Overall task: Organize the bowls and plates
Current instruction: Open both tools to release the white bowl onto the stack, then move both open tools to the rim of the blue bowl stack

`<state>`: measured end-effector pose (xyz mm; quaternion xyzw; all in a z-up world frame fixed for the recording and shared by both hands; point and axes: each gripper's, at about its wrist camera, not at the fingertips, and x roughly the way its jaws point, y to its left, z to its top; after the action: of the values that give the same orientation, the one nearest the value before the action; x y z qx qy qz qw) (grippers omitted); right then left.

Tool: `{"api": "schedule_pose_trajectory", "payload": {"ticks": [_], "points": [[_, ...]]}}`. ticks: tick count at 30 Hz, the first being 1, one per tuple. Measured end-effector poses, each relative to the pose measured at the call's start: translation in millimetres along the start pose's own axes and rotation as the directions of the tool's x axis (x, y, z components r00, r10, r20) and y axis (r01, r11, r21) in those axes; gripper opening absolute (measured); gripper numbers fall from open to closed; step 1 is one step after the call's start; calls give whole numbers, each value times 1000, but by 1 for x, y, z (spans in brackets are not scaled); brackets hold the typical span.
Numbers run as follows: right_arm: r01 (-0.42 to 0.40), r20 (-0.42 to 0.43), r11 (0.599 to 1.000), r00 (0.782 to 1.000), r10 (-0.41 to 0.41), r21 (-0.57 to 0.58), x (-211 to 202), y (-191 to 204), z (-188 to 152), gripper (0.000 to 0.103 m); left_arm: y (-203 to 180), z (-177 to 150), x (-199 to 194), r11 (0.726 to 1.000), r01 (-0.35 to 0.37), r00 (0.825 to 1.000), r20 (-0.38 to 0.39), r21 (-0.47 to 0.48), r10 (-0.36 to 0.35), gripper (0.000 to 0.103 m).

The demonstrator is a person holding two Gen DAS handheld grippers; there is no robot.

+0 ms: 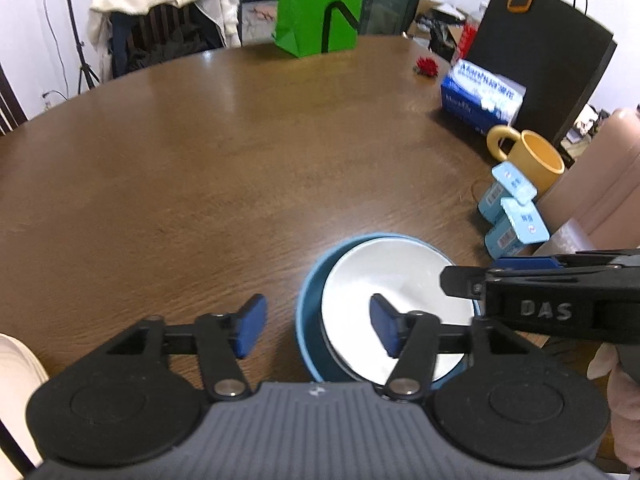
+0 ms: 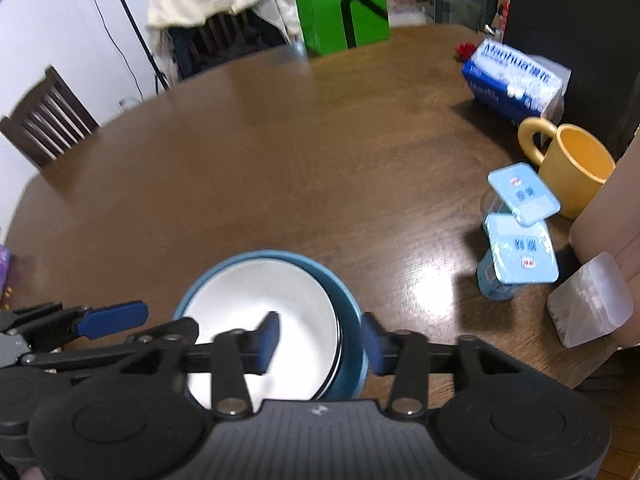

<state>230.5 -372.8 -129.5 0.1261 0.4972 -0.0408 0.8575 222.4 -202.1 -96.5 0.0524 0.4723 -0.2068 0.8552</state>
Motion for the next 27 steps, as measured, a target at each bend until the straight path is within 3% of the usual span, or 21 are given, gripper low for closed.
{"api": "schedule_pose_trajectory", "payload": {"ticks": [3,5,8,14,27], "points": [[-18,45,1000,999,18,2,-13,-4,-2,65,7,-3,-13,1000,9,999,38,-6,-9,78],[-27,72,1000,997,27,1,-20,-7,-4,79,10,-6,-19,1000,10,999,54,-11,-10,92],[-55,109,998,993,56,-9,-30,-9,-8,84,14,-13,-28,1000,1,997,82,-11,-1,102],[-91,150,995,984,95,-35,-47,-9,-17,101,17,-25,-40,999,8,994,109,-39,-4,103],[-90,111,996,990,89,7,-44,-10,-27,102,30,-23,-47,993,21,990,141,-113,-5,103]]}}
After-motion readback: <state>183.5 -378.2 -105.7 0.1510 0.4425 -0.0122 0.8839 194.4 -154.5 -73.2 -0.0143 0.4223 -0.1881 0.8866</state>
